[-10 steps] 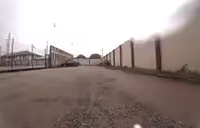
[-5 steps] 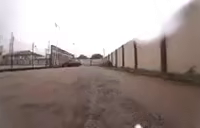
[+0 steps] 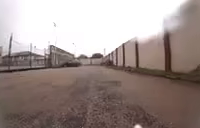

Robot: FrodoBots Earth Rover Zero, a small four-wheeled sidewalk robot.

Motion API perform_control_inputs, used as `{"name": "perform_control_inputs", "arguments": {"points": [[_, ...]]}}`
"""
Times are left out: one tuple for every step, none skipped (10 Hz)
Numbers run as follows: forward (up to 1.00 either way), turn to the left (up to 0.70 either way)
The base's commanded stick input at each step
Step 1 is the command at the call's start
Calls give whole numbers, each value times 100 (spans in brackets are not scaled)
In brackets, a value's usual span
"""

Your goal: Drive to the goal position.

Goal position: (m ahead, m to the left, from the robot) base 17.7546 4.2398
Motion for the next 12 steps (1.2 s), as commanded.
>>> {"name": "perform_control_inputs", "arguments": {"points": [[70, 3], [70, 3], [70, 3], [70, 3], [70, 3], [70, 3], [70, 3], [70, 3], [70, 3], [70, 3], [70, 3], [70, 3]]}}
